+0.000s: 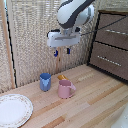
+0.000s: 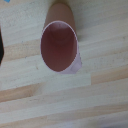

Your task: Kindly get your arm to the topmost drawer handle. Get a good grip on it, then softly pull to open it.

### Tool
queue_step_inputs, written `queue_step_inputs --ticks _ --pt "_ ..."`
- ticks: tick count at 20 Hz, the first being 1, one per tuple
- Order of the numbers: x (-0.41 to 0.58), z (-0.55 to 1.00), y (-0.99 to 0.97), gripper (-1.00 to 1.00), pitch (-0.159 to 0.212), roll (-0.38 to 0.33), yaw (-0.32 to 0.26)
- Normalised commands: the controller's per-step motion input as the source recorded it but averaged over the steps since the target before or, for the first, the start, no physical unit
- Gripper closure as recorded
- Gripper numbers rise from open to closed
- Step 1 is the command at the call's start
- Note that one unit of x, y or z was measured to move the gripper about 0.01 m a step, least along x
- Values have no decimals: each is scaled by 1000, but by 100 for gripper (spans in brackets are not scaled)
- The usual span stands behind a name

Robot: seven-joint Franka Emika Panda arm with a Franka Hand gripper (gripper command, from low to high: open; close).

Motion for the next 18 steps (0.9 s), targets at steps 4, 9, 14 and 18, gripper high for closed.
queue_step_inputs --ticks 4,9,14,18 --pt "-374 349 -130 -100 -53 -66 92" --pt "-233 470 -296 -100 -66 -157 88" --pt "-170 207 -380 -100 -118 -286 107" --pt "-151 11 -314 -100 -95 -350 127"
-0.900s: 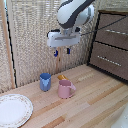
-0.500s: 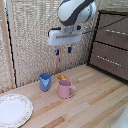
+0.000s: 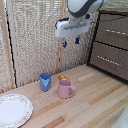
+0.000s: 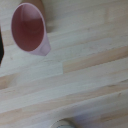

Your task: Kindly get your arm to the topmost drawer handle. Get a good grip on it, then softly pull to open it.

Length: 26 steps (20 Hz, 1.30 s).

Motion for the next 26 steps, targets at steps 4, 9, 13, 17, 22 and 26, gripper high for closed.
queue_step_inputs --ticks 4,9,13,17,22,26 --pt "-169 0 -264 -100 -59 -372 132" --pt "-174 0 -225 -100 -13 -375 114" --pt "-120 0 -183 -100 0 -375 86" --pt "-71 0 -163 -100 0 -375 80" --pt "-71 -7 -155 -100 -3 -375 91" --pt "-66 -72 -181 -100 0 -375 76"
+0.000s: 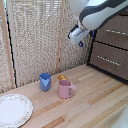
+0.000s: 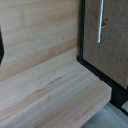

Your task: Kindly get your arm to the topmost drawer handle. Get a good grip on it, then softly pull to open it.

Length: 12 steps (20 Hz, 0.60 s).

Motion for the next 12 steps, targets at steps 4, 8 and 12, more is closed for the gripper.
queue_step_inputs --ticks 4,8,12 --pt "-49 -106 -198 -100 0 -375 60" --pt "-51 -109 -202 -100 0 -375 57" --pt "-28 -99 -292 -100 0 -375 34"
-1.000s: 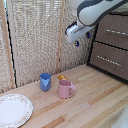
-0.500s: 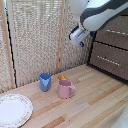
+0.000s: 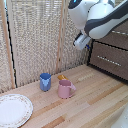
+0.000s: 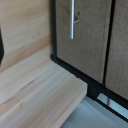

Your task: Kindly get your arm to the topmost drawer handle. Get a good grip on it, then softly pull to open it.

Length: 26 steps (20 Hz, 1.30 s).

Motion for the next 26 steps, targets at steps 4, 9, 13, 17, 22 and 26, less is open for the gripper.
queue_step_inputs --ticks 4,9,13,17,22,26 --pt "0 -66 -413 -100 3 -375 2" --pt "0 -23 -437 -100 0 -375 2" --pt "0 -9 -437 -100 -2 -375 9" --pt "0 -1 -476 -100 -20 -362 21" --pt "0 113 -618 -100 -65 -246 35" --pt "0 304 -753 -100 -68 -150 22"
